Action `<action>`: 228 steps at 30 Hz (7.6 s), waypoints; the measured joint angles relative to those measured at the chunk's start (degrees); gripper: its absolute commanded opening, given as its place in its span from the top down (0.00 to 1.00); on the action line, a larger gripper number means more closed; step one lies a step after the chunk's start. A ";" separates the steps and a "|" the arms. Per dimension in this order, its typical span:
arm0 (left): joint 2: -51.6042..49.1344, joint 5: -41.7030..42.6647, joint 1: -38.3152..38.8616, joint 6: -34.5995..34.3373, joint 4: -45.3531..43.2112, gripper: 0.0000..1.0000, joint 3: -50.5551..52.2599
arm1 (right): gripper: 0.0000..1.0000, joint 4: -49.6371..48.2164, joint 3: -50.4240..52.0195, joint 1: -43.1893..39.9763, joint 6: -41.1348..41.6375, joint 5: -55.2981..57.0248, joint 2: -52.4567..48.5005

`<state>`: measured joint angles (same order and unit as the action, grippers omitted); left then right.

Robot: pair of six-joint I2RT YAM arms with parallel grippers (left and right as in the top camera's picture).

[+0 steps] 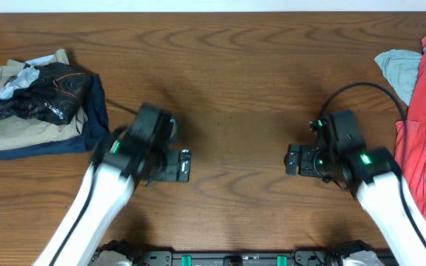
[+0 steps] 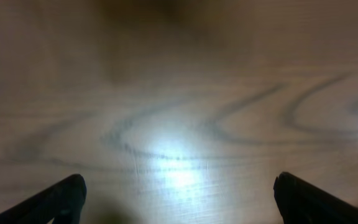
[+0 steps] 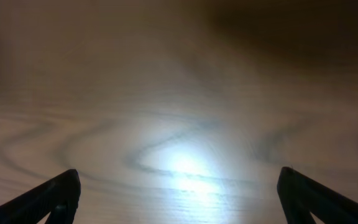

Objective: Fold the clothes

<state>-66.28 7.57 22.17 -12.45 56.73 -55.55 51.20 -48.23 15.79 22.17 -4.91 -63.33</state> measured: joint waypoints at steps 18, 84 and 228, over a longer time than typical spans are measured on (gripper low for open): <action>40.30 -10.60 3.02 0.90 -8.63 0.02 11.91 | 0.01 0.57 12.98 2.84 0.90 9.57 35.28; 40.30 -10.99 3.02 0.90 -8.68 0.02 12.00 | 0.01 -50.21 47.80 -14.95 -22.32 0.76 62.64; 65.68 -3.26 -20.26 12.94 -55.60 0.02 54.77 | 0.01 -47.45 47.84 -14.95 -23.26 0.83 62.66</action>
<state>-0.60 4.32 1.91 0.49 1.13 -0.78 3.75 -0.38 0.84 -1.08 -4.08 -0.67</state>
